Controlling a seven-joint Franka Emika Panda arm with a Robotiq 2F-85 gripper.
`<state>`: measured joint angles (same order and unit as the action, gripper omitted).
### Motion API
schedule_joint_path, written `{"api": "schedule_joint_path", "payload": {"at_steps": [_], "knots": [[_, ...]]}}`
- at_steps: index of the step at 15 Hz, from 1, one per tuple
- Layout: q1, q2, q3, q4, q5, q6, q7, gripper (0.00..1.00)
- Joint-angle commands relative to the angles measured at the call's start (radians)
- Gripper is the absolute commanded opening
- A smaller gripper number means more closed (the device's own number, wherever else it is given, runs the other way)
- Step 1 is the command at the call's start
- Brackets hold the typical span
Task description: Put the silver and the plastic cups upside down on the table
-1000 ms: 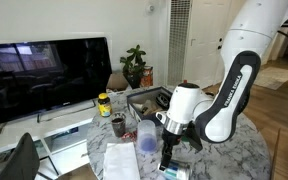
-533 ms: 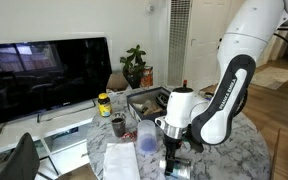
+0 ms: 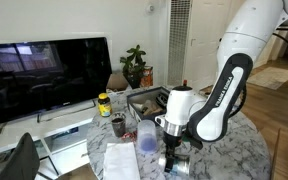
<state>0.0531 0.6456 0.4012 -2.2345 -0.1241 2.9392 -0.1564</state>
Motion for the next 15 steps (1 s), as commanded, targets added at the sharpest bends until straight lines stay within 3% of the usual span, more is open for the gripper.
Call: {"api": "schedule_joint_path", "payload": {"at_steps": [1, 3, 6, 9, 11, 12, 13, 15], "knots": [[-0.194, 0.020, 0.157, -0.070, 0.051, 0.157, -0.178, 0.58], [-0.325, 0.059, 0.269, -0.108, 0.017, 0.261, -0.241, 0.58], [-0.503, 0.157, 0.401, -0.158, -0.118, 0.399, -0.282, 0.58], [-0.610, 0.257, 0.436, -0.199, -0.328, 0.504, -0.290, 0.58], [-0.670, 0.324, 0.443, -0.212, -0.472, 0.513, -0.290, 0.58], [-0.574, 0.214, 0.392, -0.192, -0.404, 0.485, -0.209, 0.58], [-0.591, 0.236, 0.392, -0.196, -0.428, 0.491, -0.210, 0.83], [-0.589, 0.237, 0.387, -0.190, -0.429, 0.491, -0.209, 0.83]]}}
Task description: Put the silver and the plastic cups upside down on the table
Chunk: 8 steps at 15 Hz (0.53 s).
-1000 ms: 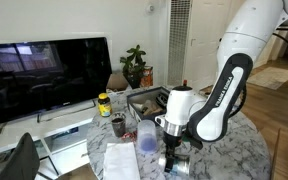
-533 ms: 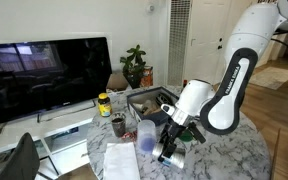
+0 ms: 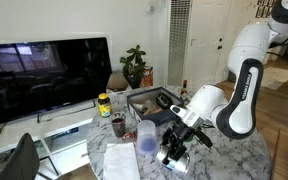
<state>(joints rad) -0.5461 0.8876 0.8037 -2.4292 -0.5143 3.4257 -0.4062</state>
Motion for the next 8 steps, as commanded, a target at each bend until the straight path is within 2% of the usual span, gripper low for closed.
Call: {"api": "schedule_joint_path", "payload": {"at_steps": [1, 2, 4, 8], "knots": [[0.016, -0.009, -0.015, 0.008, -0.039, 0.005, 0.044, 0.83], [0.025, 0.010, -0.024, 0.020, -0.054, 0.014, 0.027, 0.58], [0.021, 0.080, -0.029, 0.050, -0.122, 0.034, -0.019, 0.58], [0.067, 0.160, -0.103, 0.110, -0.288, 0.160, -0.040, 0.58]]}}
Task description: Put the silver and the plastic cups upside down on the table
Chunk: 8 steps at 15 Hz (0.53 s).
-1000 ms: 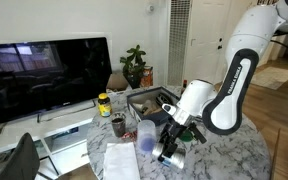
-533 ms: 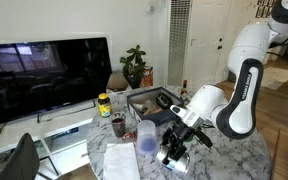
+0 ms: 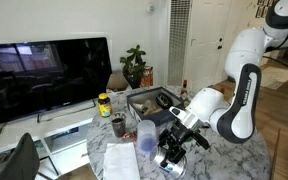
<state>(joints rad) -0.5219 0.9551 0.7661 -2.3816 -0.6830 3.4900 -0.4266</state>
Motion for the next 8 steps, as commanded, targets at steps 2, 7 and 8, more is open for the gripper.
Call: {"api": "schedule_joint_path", "payload": {"at_steps": [2, 7, 8], "knots": [[0.059, 0.135, -0.088, 0.083, -0.119, 0.153, -0.077, 0.58], [0.275, 0.133, -0.301, 0.194, -0.215, 0.458, 0.061, 0.58], [0.317, 0.137, -0.338, 0.209, -0.199, 0.521, 0.078, 0.58]]}}
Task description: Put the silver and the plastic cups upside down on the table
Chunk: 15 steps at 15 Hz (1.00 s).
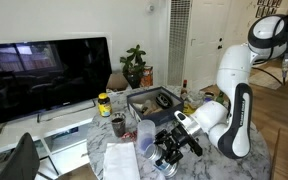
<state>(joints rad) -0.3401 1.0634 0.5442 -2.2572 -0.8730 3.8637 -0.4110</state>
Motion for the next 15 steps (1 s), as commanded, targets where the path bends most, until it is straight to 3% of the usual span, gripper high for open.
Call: {"api": "schedule_joint_path", "payload": {"at_steps": [1, 4, 8, 9, 15], "knots": [[0.174, 0.032, -0.147, 0.101, 0.011, 0.207, 0.077, 0.58], [0.274, 0.031, -0.243, 0.128, 0.059, 0.319, 0.106, 0.58], [0.365, 0.017, -0.343, 0.120, 0.136, 0.387, 0.115, 0.58], [0.315, 0.027, -0.295, 0.103, 0.148, 0.366, 0.057, 0.58], [0.308, 0.001, -0.302, 0.055, 0.189, 0.368, 0.075, 0.58]]}}
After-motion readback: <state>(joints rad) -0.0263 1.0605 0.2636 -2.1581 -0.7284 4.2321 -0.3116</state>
